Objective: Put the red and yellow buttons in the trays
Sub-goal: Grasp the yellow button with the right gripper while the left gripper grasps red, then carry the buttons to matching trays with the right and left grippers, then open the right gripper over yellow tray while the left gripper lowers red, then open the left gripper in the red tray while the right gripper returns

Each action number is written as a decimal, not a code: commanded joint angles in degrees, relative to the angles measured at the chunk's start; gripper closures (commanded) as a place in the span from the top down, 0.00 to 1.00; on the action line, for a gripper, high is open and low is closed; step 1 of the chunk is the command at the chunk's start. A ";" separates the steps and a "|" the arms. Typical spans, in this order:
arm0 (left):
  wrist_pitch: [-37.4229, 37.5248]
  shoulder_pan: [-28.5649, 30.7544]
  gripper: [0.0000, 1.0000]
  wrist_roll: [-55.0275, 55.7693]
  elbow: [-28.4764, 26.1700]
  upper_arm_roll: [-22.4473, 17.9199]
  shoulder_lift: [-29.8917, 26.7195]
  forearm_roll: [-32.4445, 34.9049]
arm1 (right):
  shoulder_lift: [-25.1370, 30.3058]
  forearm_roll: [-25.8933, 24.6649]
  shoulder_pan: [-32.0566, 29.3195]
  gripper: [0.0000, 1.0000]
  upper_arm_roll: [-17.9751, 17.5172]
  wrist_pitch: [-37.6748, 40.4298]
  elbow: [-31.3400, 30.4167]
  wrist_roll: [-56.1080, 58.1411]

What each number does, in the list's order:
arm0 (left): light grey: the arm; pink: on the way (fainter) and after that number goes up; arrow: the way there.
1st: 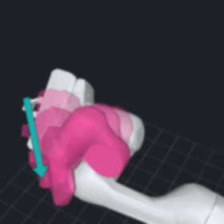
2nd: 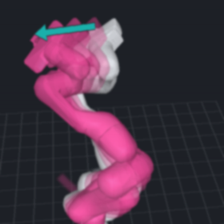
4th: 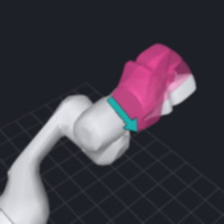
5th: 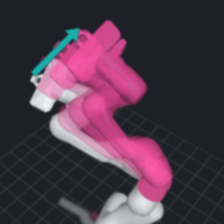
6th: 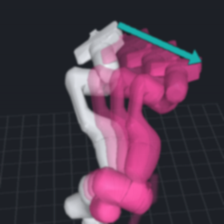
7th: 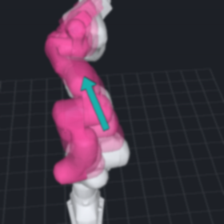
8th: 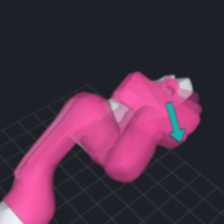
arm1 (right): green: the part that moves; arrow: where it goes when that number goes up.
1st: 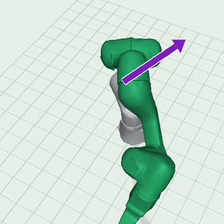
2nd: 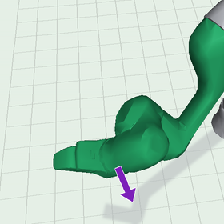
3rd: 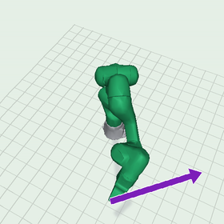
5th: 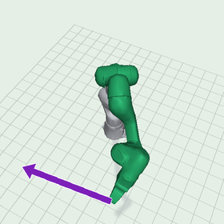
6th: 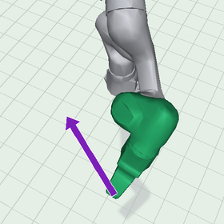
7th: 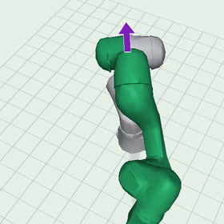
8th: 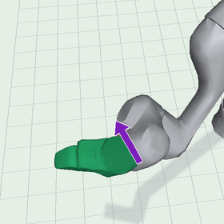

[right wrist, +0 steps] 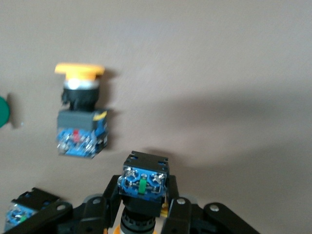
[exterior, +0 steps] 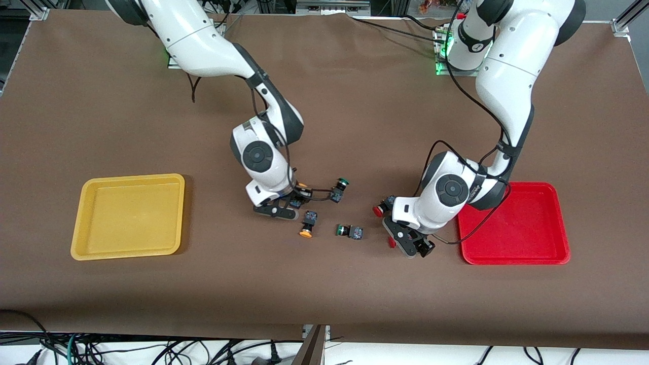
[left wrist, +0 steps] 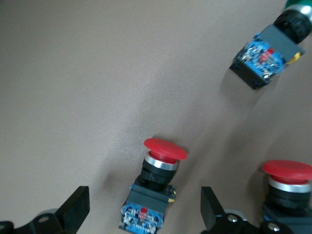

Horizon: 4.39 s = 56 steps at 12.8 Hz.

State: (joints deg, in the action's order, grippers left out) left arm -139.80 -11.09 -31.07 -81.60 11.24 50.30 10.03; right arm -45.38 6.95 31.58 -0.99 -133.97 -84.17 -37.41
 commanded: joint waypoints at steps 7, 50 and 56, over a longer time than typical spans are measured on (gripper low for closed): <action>-0.03 1.34 0.21 -0.84 3.55 0.01 3.49 -0.80 | 9.00 -0.18 -13.47 0.00 9.39 20.04 -0.74 35.00; 13.58 18.48 1.00 44.54 -19.13 1.33 -21.11 -0.54 | -2.59 -7.13 5.32 1.00 6.43 7.84 11.11 -7.13; 15.79 18.13 1.00 21.44 -19.30 7.03 -21.74 -0.54 | -7.96 -10.82 8.32 1.00 6.44 -1.46 12.97 -15.41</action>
State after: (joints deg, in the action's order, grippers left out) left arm -124.68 7.12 -2.31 -100.37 16.54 29.20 9.27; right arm -50.99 -2.65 39.21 4.79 -133.56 -73.47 -50.81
